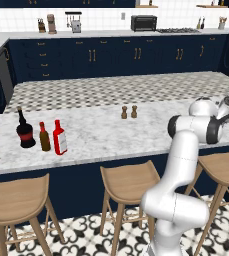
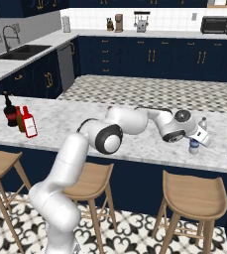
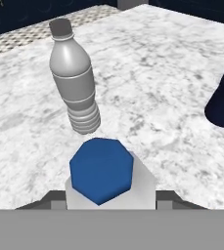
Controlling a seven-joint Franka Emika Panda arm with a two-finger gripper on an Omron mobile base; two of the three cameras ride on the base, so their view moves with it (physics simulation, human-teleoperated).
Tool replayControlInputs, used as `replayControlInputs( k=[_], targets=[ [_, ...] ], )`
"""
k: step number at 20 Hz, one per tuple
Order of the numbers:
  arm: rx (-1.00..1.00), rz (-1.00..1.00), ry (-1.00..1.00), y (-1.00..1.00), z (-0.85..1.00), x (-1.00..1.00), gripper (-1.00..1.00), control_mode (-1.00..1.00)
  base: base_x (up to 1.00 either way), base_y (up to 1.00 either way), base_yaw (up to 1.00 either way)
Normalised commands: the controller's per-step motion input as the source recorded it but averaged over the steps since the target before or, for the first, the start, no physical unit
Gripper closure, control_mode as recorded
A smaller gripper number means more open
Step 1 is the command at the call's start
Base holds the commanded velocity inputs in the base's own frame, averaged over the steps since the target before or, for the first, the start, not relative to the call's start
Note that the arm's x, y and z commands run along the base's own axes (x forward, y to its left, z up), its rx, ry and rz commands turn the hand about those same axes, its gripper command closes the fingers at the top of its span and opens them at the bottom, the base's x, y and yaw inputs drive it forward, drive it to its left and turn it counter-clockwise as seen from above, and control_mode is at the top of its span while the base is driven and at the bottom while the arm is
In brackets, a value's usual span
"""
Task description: Move the plastic bottles in the middle to the plastics group, and the glass bottles in the middle to the glass group.
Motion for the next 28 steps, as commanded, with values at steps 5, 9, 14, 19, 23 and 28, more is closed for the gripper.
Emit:
replayControlInputs(
  k=[5, 9, 14, 19, 23, 28],
  targets=[
    [0.0, 0.08, 0.0, -0.07, -0.22, 0.18, 1.0, -1.0, 0.0, 0.0, 0.0],
    [0.0, 0.08, 0.0, -0.1, -0.26, 0.14, 1.0, -1.0, 0.0, 0.0, 0.0],
    [0.0, 0.08, 0.01, -0.09, -0.3, 0.09, 1.0, -1.0, 0.0, 0.0, 0.0],
    [-0.02, 0.06, 0.05, 0.0, -0.44, 0.01, 1.0, -1.0, 0.0, 0.0, 0.0],
    [-0.04, 0.05, 0.03, 0.0, -0.39, 0.07, 1.0, -1.0, 0.0, 0.0, 0.0],
    [-0.05, 0.05, 0.02, 0.0, -0.45, 0.01, 1.0, -1.0, 0.0, 0.0, 0.0]
  ],
)
